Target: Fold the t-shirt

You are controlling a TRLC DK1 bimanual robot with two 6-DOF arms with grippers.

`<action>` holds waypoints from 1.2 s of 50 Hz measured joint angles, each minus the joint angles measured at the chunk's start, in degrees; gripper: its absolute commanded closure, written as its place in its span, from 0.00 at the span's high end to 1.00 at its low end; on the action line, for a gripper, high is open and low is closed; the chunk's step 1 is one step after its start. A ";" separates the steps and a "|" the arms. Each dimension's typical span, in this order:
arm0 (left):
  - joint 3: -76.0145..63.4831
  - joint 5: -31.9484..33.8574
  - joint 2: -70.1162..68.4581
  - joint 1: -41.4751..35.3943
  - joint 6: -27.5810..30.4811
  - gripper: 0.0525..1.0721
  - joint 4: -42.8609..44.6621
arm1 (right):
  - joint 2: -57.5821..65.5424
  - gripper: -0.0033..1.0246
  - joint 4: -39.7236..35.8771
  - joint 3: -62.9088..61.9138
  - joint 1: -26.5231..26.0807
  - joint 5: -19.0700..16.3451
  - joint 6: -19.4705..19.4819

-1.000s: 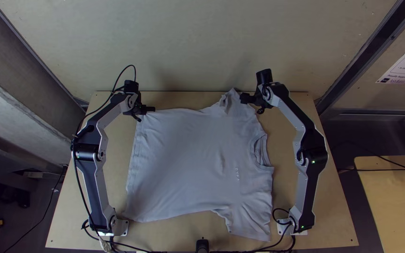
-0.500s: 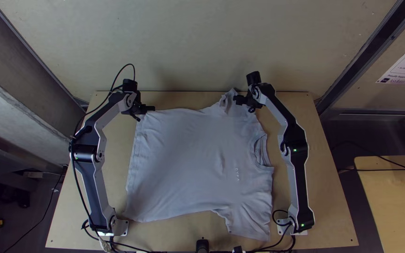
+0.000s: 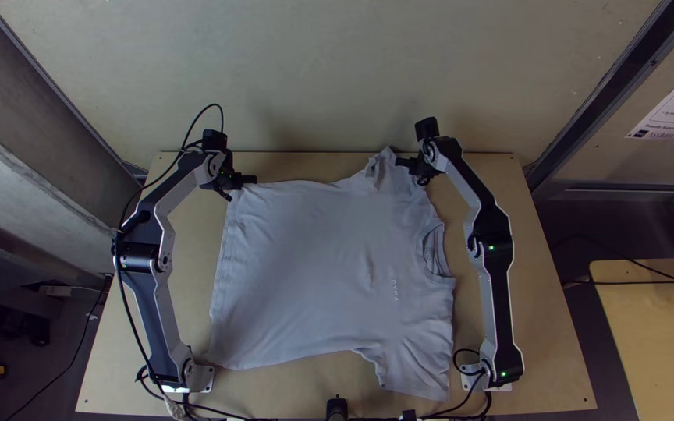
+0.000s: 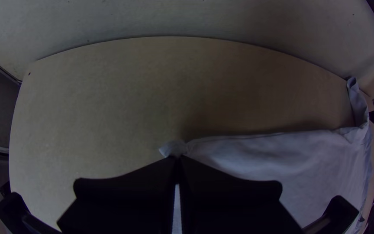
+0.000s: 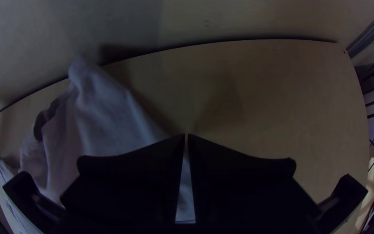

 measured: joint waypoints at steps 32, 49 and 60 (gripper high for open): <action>0.00 0.68 -0.13 0.00 -0.42 0.03 -0.92 | -0.61 0.96 -4.68 0.00 0.07 -0.04 -2.32; 0.00 1.05 -0.13 0.00 -0.85 0.03 -1.14 | -2.21 0.96 -2.91 0.02 2.40 -0.02 -2.29; -0.59 1.29 -0.13 0.00 -0.85 0.03 -1.14 | -1.77 0.81 -2.62 0.17 4.00 -0.07 -2.08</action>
